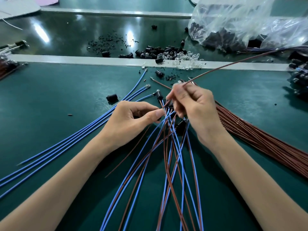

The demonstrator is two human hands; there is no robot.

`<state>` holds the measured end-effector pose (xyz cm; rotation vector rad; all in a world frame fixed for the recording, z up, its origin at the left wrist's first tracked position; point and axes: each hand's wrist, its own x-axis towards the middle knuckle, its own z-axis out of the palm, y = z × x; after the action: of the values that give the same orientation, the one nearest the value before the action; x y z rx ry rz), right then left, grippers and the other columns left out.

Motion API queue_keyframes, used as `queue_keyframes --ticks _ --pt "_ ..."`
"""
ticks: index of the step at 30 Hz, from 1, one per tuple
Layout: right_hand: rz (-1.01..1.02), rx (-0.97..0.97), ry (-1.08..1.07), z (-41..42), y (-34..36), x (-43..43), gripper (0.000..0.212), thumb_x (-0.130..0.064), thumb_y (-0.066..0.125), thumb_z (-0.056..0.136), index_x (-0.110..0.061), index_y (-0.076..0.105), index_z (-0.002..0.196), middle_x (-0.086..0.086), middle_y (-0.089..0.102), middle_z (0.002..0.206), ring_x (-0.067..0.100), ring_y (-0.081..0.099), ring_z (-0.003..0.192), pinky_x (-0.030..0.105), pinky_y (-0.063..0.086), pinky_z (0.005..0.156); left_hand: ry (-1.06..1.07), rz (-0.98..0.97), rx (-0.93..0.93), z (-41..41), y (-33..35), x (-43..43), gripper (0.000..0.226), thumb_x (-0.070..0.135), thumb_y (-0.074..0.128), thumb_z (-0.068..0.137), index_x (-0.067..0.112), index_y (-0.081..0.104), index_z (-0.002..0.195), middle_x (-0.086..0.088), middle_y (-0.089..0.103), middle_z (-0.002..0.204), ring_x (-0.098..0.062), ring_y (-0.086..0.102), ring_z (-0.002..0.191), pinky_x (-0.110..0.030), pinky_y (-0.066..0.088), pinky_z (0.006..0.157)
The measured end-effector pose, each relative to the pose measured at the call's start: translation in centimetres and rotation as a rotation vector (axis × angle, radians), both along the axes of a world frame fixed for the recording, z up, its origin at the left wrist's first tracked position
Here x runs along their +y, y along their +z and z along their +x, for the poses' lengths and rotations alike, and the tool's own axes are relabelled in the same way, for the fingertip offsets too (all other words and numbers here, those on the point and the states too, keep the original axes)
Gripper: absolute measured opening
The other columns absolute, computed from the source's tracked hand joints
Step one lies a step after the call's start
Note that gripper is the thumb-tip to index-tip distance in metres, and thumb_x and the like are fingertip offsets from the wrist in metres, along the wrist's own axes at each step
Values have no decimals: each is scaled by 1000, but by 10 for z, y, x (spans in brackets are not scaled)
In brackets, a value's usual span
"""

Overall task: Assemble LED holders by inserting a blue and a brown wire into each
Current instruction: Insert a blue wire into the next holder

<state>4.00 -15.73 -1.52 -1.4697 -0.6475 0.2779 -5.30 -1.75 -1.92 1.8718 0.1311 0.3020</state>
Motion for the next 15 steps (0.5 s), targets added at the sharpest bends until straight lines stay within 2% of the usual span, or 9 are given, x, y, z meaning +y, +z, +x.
queue_keyframes --ticks 3,4,6,8,11,13,15 --pt "-118 -67 74 -2 -4 1 13 -19 64 90 -11 71 83 -5 58 53 6 49 47 15 41 47 -13 3 -4 0 0 1 16 39 64 76 26 73 82 -2 73 77 -19 66 73 -42 51 73" --pt "-81 -10 99 -3 -3 1 11 -21 65 89 -11 70 90 -4 60 56 7 51 47 16 43 47 -13 2 -7 0 0 1 16 38 64 77 26 73 82 -2 73 78 -19 65 74 -43 51 73" --pt "67 147 125 -2 -2 2 24 -33 62 87 -13 61 99 -1 63 60 10 53 48 19 45 48 -2 1 -6 0 0 1 16 40 63 77 28 73 81 -1 72 75 -19 63 72 -44 50 72" --pt "156 185 73 0 0 1 21 -35 51 93 -14 56 92 0 63 61 11 52 48 19 44 47 4 4 1 0 0 0 15 42 64 75 29 72 78 1 72 73 -15 62 70 -43 49 69" --pt "91 70 -18 2 -2 0 27 -22 45 101 -18 60 79 -3 61 58 8 50 48 16 41 48 1 3 12 0 0 -1 16 41 64 75 27 72 78 2 72 73 -13 62 69 -41 49 67" --pt "-7 -28 -14 -1 -4 1 25 -20 54 97 -20 68 76 -5 61 57 6 50 48 15 41 49 1 17 7 0 0 -1 20 40 63 76 23 72 81 -3 71 74 -14 59 68 -41 47 64" --pt "-95 -104 9 -5 -6 3 19 -19 61 92 -19 73 77 0 64 60 6 53 51 18 43 50 0 33 -4 1 -1 0 27 39 63 77 16 73 87 -14 69 76 -18 54 66 -44 45 63"
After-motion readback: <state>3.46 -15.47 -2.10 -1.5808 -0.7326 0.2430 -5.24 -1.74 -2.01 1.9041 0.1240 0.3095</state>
